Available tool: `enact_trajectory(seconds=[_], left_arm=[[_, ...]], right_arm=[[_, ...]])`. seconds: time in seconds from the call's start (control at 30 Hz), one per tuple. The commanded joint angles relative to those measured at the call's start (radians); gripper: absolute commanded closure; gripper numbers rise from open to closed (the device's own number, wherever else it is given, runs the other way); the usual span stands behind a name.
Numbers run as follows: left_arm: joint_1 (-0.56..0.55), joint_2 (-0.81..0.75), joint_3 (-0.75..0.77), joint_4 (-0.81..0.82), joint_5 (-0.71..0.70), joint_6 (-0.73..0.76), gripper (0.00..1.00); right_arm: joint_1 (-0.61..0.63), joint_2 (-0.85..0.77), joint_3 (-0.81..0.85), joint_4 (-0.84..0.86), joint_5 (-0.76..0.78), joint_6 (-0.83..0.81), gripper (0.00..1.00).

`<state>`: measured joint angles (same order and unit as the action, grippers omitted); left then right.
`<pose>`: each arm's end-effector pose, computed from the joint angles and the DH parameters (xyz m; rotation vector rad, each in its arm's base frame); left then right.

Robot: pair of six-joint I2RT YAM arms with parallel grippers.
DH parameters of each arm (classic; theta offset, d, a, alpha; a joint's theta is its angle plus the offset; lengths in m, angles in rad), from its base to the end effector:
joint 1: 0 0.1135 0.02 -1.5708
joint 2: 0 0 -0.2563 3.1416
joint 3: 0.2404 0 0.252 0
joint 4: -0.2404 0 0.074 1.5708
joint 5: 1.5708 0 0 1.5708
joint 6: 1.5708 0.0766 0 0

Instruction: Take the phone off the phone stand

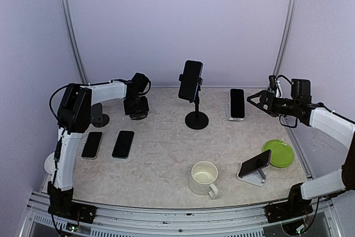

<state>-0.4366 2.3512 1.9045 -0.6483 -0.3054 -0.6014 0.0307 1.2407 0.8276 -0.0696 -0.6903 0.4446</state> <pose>0.4758 -0.1966 0.1133 -0.3084 2.5645 0.0345 0.3014 0.0581 0.2509 -0.0150 2.0794 0.9994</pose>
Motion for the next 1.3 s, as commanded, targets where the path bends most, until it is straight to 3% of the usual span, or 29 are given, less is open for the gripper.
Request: enact_trajectory(seconds=[0.0, 0.4, 0.47, 0.7, 0.87, 1.27], left_arm=[[0.043, -0.066, -0.049, 0.045, 0.104, 0.183, 0.41], [0.120, -0.214, -0.287, 0.167, 0.198, 0.436, 0.40], [0.130, -0.224, -0.311, 0.185, 0.230, 0.444, 0.39], [0.135, -0.223, -0.334, 0.193, 0.255, 0.448, 0.20], [0.134, -0.262, -0.353, 0.212, 0.263, 0.433, 0.01], [0.117, -0.491, -0.318, 0.162, 0.133, 0.381, 0.01]], right_arm=[[0.008, -0.009, 0.018, 0.004, 0.009, 0.006, 0.00], [0.008, -0.042, -0.009, 0.018, 0.008, 0.029, 0.00], [0.008, -0.043, -0.011, 0.022, 0.008, 0.040, 0.00], [0.008, -0.042, -0.006, 0.027, 0.006, 0.043, 0.00], [0.008, -0.037, 0.012, 0.016, 0.000, 0.035, 0.00], [0.008, -0.022, 0.101, -0.044, -0.037, -0.025, 0.00]])
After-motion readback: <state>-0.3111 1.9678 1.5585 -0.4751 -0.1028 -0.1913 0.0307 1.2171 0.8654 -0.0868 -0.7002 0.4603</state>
